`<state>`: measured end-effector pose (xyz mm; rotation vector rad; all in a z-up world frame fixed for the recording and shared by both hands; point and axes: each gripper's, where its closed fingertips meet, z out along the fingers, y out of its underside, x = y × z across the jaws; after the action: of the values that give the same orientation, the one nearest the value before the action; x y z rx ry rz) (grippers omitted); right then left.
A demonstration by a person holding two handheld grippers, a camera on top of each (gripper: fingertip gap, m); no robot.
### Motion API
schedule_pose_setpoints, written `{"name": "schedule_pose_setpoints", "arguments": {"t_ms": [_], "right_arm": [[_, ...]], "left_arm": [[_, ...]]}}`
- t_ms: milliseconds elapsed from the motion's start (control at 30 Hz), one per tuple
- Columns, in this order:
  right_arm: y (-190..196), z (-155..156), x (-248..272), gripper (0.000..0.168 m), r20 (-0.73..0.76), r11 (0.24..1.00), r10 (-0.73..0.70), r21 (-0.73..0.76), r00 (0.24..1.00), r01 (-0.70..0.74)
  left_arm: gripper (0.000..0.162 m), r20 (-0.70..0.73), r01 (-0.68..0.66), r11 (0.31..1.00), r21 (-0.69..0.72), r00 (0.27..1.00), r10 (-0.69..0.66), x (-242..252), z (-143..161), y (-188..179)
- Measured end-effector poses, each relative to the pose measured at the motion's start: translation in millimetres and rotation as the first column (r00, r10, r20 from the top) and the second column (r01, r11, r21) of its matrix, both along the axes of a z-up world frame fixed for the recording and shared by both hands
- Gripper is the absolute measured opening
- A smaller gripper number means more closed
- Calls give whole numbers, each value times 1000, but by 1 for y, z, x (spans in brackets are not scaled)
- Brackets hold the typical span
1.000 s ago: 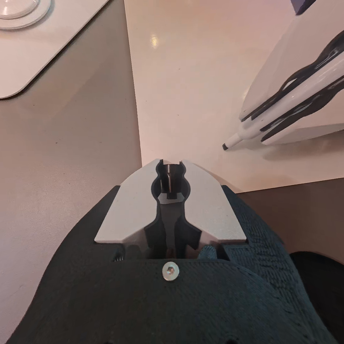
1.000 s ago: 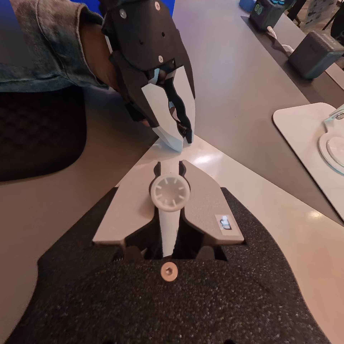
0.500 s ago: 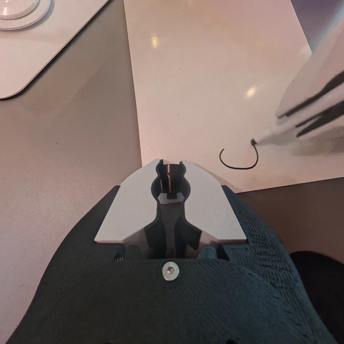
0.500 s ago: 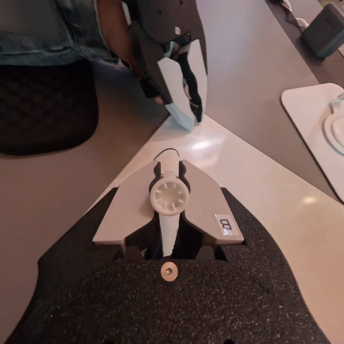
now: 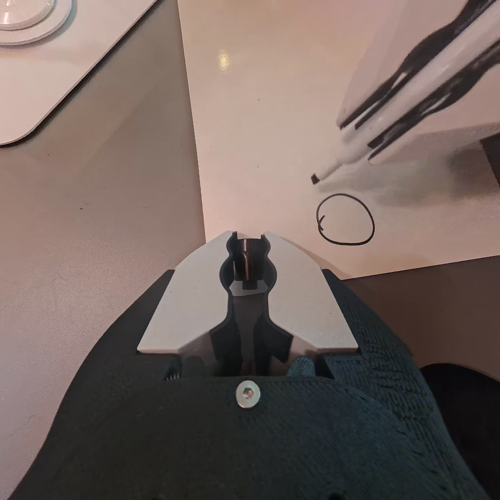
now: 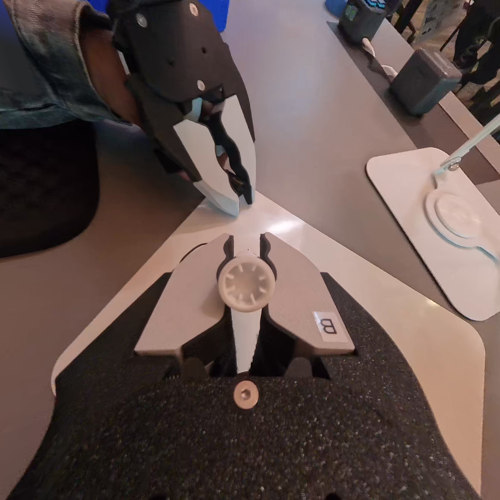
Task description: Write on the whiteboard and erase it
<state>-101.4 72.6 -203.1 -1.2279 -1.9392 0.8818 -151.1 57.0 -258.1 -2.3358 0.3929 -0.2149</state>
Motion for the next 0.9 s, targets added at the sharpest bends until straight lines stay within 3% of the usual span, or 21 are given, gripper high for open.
{"name": "schedule_pose_setpoints", "arguments": {"t_ms": [233,567,900], "right_arm": [[6,-12,-1,20,35,1000,-10,13,999,10],[3,-12,41,19,47,998,-69,5,997,69],[47,-13,46,19,45,985,-171,24,984,170]], "left_arm": [[17,5,1,1000,4,1000,-1,0,0,0],[17,7,1,1000,5,1000,-1,0,-1,0],[17,9,1,1000,6,1000,-1,0,0,0]]}}
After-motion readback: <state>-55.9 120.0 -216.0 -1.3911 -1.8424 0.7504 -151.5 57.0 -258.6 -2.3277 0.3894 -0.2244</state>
